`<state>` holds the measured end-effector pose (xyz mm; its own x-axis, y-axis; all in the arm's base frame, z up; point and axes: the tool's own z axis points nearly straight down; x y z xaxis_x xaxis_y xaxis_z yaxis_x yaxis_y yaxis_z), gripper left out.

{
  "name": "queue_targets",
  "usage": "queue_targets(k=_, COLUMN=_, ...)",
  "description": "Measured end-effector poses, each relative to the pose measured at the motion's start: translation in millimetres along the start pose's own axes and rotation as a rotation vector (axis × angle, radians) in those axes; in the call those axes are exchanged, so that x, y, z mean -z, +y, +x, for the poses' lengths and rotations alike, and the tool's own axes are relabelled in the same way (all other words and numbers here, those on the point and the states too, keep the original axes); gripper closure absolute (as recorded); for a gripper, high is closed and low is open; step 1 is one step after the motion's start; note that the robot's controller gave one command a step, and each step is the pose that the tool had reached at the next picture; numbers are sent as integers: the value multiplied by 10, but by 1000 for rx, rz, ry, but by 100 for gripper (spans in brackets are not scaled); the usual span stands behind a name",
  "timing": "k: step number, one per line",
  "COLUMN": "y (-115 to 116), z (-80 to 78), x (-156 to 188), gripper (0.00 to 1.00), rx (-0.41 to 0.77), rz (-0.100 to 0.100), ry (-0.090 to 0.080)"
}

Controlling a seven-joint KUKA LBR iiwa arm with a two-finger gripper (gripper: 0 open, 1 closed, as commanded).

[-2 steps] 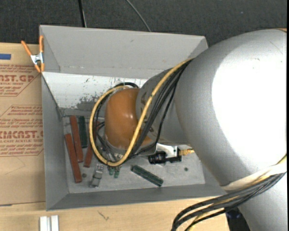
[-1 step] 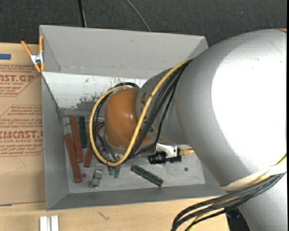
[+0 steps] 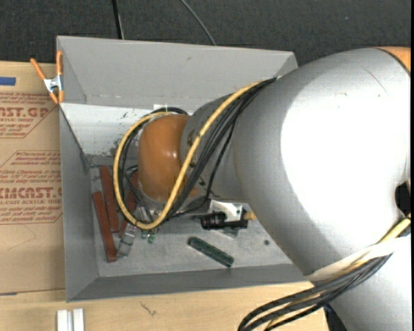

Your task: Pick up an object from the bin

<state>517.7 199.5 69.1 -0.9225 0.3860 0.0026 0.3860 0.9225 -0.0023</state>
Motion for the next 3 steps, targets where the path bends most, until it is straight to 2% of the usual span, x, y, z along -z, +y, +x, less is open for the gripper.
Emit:
queue_targets(k=1, y=180, z=-38, x=4, gripper=0, rx=-58, rz=-4, ry=-3)
queue_targets(k=2, y=83, z=-254, x=3, gripper=0, rx=-148, rz=-3, ry=-1)
queue_targets(k=3, y=-55, z=-386, x=172, gripper=0, rx=-153, rz=-1, ry=1)
